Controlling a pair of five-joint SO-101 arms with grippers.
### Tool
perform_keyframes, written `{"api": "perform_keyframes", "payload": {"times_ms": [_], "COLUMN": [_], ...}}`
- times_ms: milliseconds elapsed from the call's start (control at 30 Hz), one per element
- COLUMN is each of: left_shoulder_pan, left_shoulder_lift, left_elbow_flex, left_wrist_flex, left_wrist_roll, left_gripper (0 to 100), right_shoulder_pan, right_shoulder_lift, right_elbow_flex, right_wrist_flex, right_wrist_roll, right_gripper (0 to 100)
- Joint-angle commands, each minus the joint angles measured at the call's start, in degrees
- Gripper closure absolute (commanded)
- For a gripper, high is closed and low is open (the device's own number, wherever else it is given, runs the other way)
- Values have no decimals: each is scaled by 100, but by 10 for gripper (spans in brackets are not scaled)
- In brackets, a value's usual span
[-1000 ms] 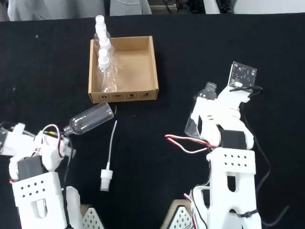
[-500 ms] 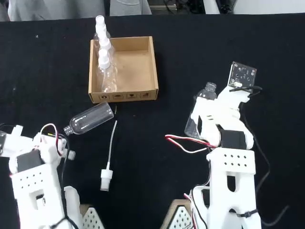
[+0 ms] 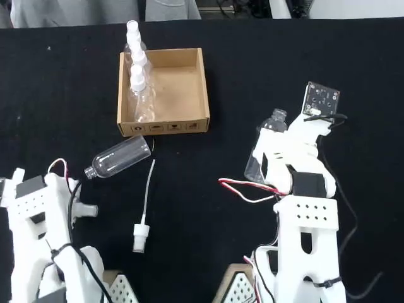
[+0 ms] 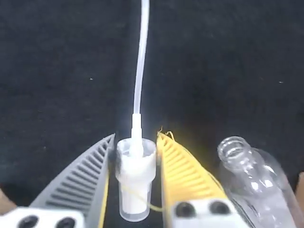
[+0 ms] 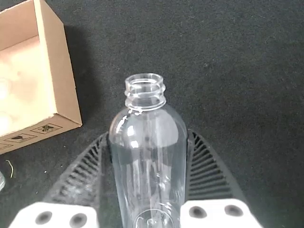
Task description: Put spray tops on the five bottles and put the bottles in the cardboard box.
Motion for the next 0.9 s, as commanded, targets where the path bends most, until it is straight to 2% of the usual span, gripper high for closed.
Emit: {"api": "perform_keyframes", "payload": {"times_ms": [0,133,333,400,733,867], "left_shoulder_pan": [-92,-92,-66,-66,-110,-110], "left_shoulder_lift": [105,149,176,176,114,114], "left_elbow_flex": [-347,-356,-295,-295,-356,-444], "left_wrist_flex": [-88,-132,-132,-132,-123,-70], "left_wrist_roll": [26,18,18,18,9,-149], "left_gripper": [970,957,709,671,768,765], "right_shoulder_pan": [-132,-123,-123,-123,-149,-149], "right_shoulder_lift": [-207,-207,-207,-207,-215,-233], "right_elbow_flex": [22,22,22,22,57,75], "right_wrist_flex": [-167,-167,-167,-167,-167,-167], "right_wrist_roll": [-18,-18,-18,-18,-9,-9], "right_gripper": [939,939,939,939,939,939]}}
